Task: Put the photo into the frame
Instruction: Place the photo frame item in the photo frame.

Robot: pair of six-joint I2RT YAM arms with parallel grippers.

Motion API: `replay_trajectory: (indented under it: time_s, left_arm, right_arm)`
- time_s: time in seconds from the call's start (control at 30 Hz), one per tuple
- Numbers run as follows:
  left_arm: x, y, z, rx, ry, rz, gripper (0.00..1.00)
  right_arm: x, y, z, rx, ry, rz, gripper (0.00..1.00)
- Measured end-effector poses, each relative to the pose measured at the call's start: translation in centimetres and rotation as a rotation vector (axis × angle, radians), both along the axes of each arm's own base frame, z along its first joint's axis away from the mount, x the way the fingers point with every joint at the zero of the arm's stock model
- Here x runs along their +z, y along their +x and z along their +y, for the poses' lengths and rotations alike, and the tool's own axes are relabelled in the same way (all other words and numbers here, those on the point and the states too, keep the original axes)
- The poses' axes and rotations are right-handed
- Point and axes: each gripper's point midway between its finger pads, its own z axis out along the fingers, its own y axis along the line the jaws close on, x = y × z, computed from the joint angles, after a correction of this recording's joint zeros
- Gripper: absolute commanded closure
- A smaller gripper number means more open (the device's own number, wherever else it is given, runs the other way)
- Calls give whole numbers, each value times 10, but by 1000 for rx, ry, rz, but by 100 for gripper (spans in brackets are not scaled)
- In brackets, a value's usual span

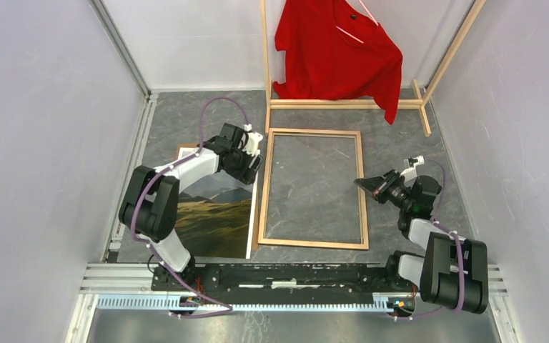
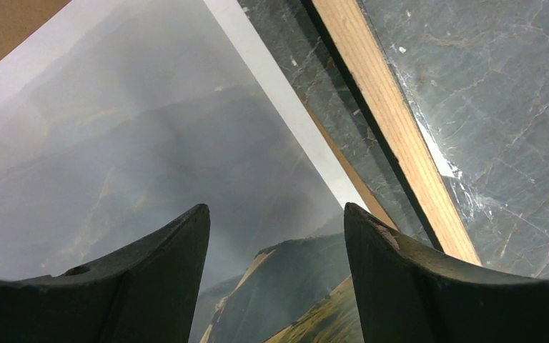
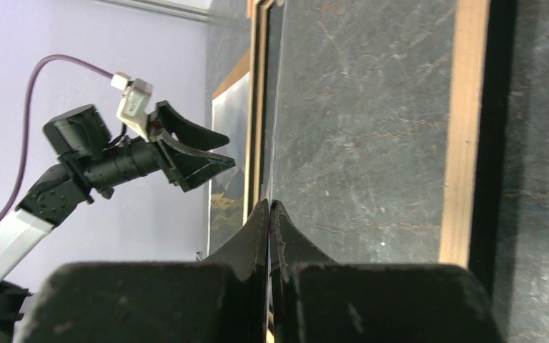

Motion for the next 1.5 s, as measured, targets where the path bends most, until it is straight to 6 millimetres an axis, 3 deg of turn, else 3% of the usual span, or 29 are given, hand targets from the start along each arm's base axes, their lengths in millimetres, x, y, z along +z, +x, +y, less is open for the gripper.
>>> replay_trajectory:
  time_s: [0.3, 0.5, 0.8, 1.1, 1.5]
  left_arm:
    - [-5, -5, -14, -38, 3, 14, 28]
    - [-14, -6, -14, -42, 10, 35, 29]
    - [-14, -6, -14, -42, 10, 36, 30]
    - [-14, -6, -14, -42, 10, 36, 37]
    - [-14, -6, -14, -42, 10, 35, 46]
  right_arm:
    - [51, -1, 7, 35, 58, -195, 100]
    - [66, -1, 10, 44, 84, -255, 100]
    - [56, -3, 18, 64, 111, -207, 100]
    - [40, -1, 17, 51, 138, -128, 100]
    - [35, -6, 23, 60, 191, -43, 100]
